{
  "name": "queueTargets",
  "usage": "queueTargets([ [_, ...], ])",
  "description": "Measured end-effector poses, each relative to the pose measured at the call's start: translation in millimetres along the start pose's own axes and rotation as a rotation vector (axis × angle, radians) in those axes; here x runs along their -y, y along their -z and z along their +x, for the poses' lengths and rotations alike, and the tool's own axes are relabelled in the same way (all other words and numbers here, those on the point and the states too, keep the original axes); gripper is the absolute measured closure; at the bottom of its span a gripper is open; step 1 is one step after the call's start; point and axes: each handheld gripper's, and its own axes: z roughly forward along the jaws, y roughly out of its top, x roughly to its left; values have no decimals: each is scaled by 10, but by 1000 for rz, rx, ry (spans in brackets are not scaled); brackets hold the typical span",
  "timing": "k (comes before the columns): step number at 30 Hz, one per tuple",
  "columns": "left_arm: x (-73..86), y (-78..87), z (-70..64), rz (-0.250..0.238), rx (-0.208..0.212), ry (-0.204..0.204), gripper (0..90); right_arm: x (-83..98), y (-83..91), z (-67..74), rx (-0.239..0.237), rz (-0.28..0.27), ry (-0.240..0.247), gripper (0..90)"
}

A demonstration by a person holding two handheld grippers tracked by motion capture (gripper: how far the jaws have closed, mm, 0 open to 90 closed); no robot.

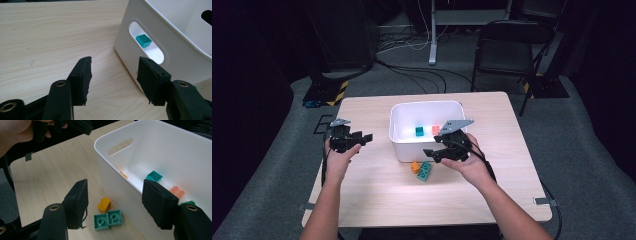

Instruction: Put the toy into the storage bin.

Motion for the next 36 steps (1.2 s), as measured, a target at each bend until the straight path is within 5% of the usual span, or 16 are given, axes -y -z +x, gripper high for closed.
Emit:
queueTargets([
  [17, 22, -51, -32, 19, -5, -9, 445, 561, -434, 188, -11, 26, 16, 388],
  [25, 37, -87, -36, 30, -9, -9, 445, 736, -604, 190, -18, 60, 9, 391],
  [36, 41, -67, -28, 27, -11, -9, 446, 867, -884, 307, -45, 100, 67, 399],
])
